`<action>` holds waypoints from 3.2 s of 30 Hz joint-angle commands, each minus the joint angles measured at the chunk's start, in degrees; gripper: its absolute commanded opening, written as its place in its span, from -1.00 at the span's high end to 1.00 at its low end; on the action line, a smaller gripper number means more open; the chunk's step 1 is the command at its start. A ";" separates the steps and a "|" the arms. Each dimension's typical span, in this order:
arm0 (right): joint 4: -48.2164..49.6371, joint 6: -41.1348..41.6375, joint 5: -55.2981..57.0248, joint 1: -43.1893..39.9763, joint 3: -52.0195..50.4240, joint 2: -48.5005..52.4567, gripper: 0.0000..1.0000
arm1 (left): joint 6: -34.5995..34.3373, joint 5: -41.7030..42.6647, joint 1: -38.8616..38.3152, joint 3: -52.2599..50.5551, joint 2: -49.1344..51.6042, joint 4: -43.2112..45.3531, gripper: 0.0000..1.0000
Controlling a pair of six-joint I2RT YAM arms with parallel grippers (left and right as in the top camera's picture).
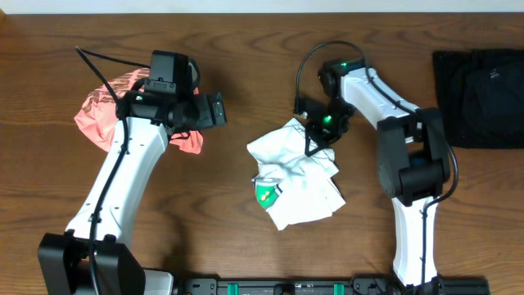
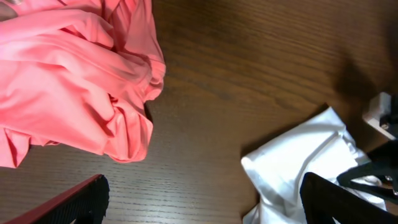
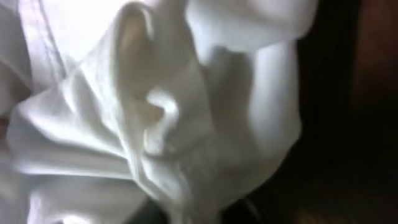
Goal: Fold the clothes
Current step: 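Move the right gripper to the bundle's center and grasp it, then lift the white bundle and carry it right onto the black garment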
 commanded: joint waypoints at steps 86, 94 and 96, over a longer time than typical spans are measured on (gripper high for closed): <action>-5.81 78.34 11.93 -54.99 66.60 -0.57 0.97 | 1.14 -0.92 0.98 -0.55 0.48 0.28 -0.96; -5.05 91.32 20.35 -51.17 59.21 -0.57 0.97 | 1.11 -0.92 0.98 -0.57 0.48 0.31 -0.96; -2.23 91.49 20.94 -50.18 56.06 -0.57 0.97 | 1.11 -0.92 0.98 -0.55 0.48 0.31 -0.96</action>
